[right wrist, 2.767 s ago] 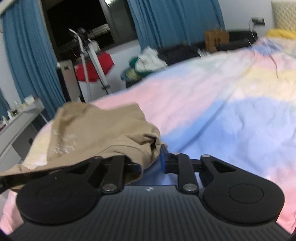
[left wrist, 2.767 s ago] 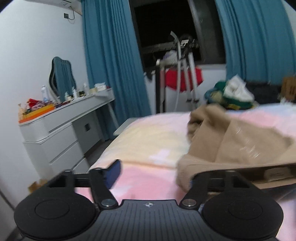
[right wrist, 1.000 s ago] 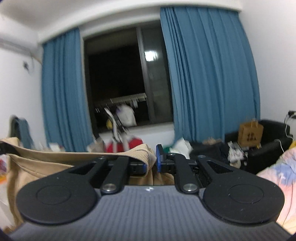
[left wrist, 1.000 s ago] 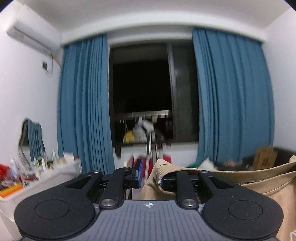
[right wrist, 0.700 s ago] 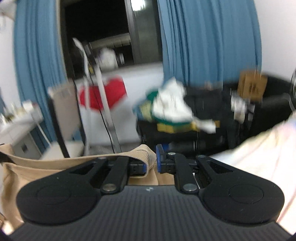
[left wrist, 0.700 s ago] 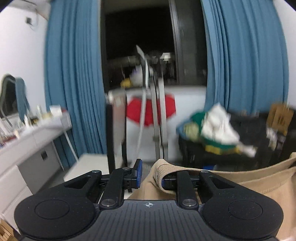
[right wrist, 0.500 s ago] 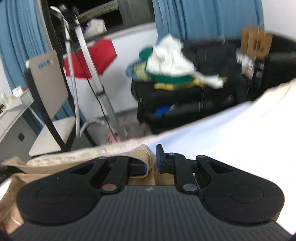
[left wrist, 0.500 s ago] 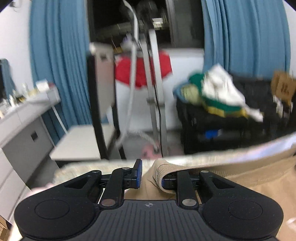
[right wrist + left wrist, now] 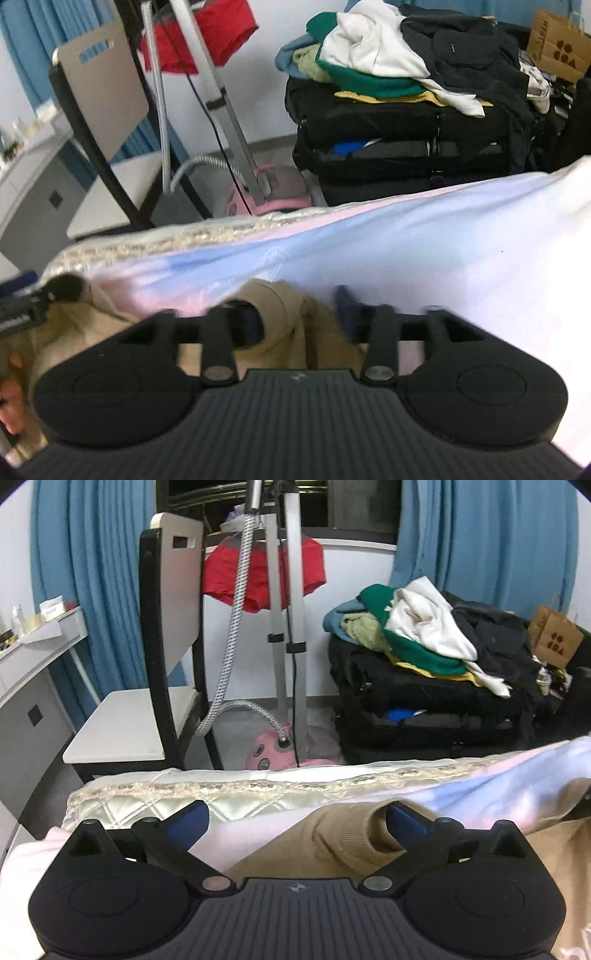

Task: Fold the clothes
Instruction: 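Lower the shirt onto the bed and open both grippers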

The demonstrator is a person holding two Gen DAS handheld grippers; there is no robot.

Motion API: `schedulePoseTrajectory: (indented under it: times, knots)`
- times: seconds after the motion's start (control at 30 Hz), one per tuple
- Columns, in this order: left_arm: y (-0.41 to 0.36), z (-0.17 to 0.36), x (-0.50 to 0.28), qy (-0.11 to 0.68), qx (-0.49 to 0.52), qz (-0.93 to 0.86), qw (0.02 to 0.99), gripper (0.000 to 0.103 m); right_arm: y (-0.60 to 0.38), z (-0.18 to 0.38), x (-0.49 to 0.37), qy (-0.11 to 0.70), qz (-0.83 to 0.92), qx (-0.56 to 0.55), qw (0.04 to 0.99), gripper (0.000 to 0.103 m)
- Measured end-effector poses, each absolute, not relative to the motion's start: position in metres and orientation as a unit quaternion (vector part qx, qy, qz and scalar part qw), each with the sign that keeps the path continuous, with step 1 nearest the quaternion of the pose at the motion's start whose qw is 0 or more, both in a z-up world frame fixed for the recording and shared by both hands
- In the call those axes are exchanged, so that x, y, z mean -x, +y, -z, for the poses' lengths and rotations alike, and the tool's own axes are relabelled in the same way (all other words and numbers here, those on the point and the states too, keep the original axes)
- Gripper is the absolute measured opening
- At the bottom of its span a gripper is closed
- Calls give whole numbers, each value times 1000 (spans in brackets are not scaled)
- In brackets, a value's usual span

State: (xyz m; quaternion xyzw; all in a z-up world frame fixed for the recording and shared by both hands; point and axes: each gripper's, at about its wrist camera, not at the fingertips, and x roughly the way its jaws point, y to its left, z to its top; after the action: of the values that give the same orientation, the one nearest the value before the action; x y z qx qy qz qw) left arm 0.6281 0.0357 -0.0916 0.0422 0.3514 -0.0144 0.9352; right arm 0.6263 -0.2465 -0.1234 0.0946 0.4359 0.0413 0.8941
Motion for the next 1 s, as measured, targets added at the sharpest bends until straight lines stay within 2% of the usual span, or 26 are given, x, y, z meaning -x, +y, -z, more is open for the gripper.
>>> schedulePoseTrajectory:
  times: [0.03,0.13,0.23,0.5,0.6,0.67,0.77,0.93,1.0]
  knots:
    - [32,85,-625,353,-52,19,934,103,-242,120,-626,438,-39,-79,895,65]
    - [21,69,-616,348,-83,35,933,103,-229,110,-622,435,-41,-34,899,66]
    - [15,58,-599,341,-99,54,933,103,-224,104,-619,428,-51,-35,902,66]
    - [48,41,-488,315,-36,59,947,103,-260,95,-618,449,-49,-199,870,66]
    - [60,34,-446,305,-12,61,950,103,-250,90,-620,470,-30,-112,875,66]
    - [68,30,-419,298,4,62,953,103,-235,86,-615,453,-33,-40,890,66]
    - [99,42,-376,319,67,61,944,103,-221,82,-603,417,-50,-4,908,66]
    - [174,82,-332,313,235,-9,920,102,-228,70,-556,330,-47,-102,937,66]
    - [199,101,-331,327,290,-25,899,94,-233,67,-523,307,-46,-138,941,66]
